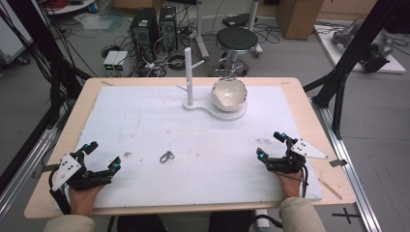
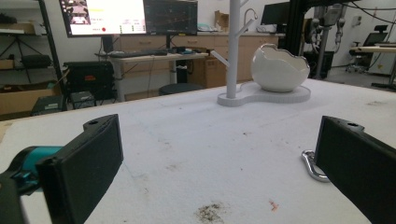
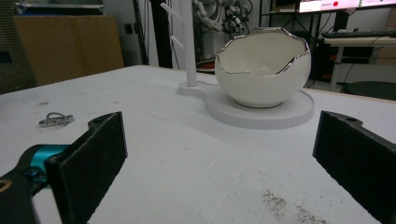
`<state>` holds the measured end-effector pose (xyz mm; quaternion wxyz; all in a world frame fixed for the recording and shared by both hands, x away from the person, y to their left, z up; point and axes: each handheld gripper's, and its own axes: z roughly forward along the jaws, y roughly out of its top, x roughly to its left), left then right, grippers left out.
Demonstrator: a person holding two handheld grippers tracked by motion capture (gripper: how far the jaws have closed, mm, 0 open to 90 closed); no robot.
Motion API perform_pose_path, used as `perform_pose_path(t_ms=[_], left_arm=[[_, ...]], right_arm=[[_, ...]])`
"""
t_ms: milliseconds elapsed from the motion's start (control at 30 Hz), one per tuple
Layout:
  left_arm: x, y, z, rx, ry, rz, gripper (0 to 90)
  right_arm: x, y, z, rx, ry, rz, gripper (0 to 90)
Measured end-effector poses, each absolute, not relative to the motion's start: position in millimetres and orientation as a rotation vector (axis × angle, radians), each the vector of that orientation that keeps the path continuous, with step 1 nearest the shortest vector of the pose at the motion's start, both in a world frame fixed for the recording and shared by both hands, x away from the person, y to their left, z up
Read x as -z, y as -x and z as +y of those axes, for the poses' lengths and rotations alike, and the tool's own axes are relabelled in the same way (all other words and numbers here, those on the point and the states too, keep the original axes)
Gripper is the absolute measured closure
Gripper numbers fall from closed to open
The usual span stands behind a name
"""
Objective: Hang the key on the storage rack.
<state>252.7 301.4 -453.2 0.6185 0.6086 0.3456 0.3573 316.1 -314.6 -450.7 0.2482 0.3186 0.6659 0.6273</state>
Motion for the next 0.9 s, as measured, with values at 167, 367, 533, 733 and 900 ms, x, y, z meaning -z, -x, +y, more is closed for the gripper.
perform_pose_path(t_ms=[167, 367, 533, 733, 900], left_arm=[[453.3, -252.5, 301.7, -0.822, -1.398, 0.794, 1.7], [453.4, -252.3, 301.7, -0.821, -1.389, 0.796, 1.7], [453.0, -253.1, 302.3, -0.809, -1.397, 0.793, 1.8], [433.5, -260.2, 303.2, -0.788, -1.443, 0.722, 1.7], [402.6, -271.8, 298.0, -0.757, -1.531, 0.611, 1.7]], right_arm=[[450.8, -316.6, -315.1, -1.716, -0.869, 1.807, 1.9], [450.9, -316.1, -315.0, -1.715, -0.869, 1.802, 1.9], [450.9, -316.2, -314.8, -1.715, -0.867, 1.802, 1.9], [450.9, -316.2, -315.0, -1.716, -0.870, 1.804, 1.9], [450.9, -316.3, -314.8, -1.716, -0.868, 1.801, 1.9]])
